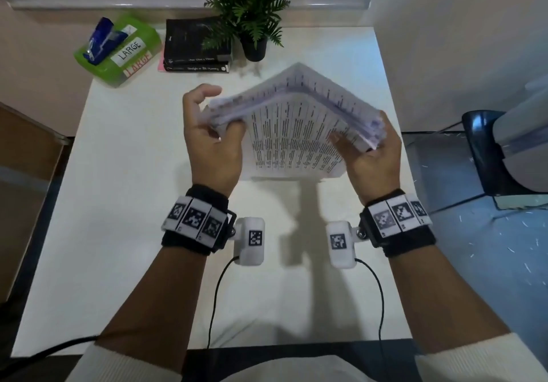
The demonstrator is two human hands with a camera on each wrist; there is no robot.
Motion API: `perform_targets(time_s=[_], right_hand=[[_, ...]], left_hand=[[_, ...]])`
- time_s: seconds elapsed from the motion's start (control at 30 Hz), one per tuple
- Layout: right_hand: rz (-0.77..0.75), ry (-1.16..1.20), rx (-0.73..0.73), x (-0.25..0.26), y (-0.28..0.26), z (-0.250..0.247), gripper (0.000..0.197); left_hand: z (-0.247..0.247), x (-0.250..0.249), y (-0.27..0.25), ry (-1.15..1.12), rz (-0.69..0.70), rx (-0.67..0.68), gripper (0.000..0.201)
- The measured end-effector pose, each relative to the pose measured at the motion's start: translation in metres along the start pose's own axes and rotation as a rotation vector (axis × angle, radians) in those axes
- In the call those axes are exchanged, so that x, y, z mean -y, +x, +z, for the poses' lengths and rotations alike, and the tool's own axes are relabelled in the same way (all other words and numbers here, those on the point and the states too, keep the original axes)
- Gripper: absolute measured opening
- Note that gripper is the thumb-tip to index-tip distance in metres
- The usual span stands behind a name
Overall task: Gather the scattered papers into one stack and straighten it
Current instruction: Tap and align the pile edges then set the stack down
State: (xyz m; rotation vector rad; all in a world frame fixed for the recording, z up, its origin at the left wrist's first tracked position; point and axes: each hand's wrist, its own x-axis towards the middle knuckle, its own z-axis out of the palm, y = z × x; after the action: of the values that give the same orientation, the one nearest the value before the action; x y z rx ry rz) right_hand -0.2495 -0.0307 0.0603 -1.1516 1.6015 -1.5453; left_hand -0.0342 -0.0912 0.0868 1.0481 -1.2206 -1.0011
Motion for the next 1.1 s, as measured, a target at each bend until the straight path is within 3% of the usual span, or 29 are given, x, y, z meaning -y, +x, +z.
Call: perform_targets(time_s=[0.17,0.27,0.33,0.5,0.67,0.73,0.83,0.87,0.97,1.1], right_hand=[[0.069,-0.078,0.123,-0.020,-0.013,0.006,0.035],[0.145,-0.054,0.118,-0.014,-0.011,0.019,0.031],[0.126,-0.021,0.084,-0.005,-0.007,0.025,0.031],[0.043,0.044,0.076,0.006,-0.009,0.019,0.038],[0.202,0.056,0.039,-0.016,-0.026,0.025,0.036],[0.181,0.012,0.005,-0.018,-0.027,0.026,0.029],[0.148,0.060,-0.010,-0.014,-0.028,0.025,0.033],[0.133,0.098,-0.016,-0.014,-0.026,0.023,0.036],[0.089,0.073,0.011,-0.016,-0.025,0.018,0.025],[0.060,0.016,0.004,-0.020,-0.025,0.023,0.031]], left_hand=[[-0.015,0.025,-0.019,0.002,-0.163,0.030,0.050],[-0.009,0.023,-0.012,0.041,-0.186,0.018,0.029],[-0.004,0.018,-0.005,-0.001,-0.185,-0.028,0.022],[0.000,0.004,-0.004,-0.024,-0.077,-0.159,0.028],[0.009,0.028,-0.036,0.068,-0.160,-0.091,0.024],[0.011,0.029,-0.037,0.028,-0.183,-0.127,0.019],[0.008,0.018,-0.029,0.025,-0.105,-0.153,0.010],[0.006,0.014,-0.025,0.015,-0.060,-0.135,0.010],[0.001,0.010,-0.019,-0.052,0.023,-0.067,0.037],[0.006,0.007,-0.016,-0.033,-0.047,-0.192,0.037]])
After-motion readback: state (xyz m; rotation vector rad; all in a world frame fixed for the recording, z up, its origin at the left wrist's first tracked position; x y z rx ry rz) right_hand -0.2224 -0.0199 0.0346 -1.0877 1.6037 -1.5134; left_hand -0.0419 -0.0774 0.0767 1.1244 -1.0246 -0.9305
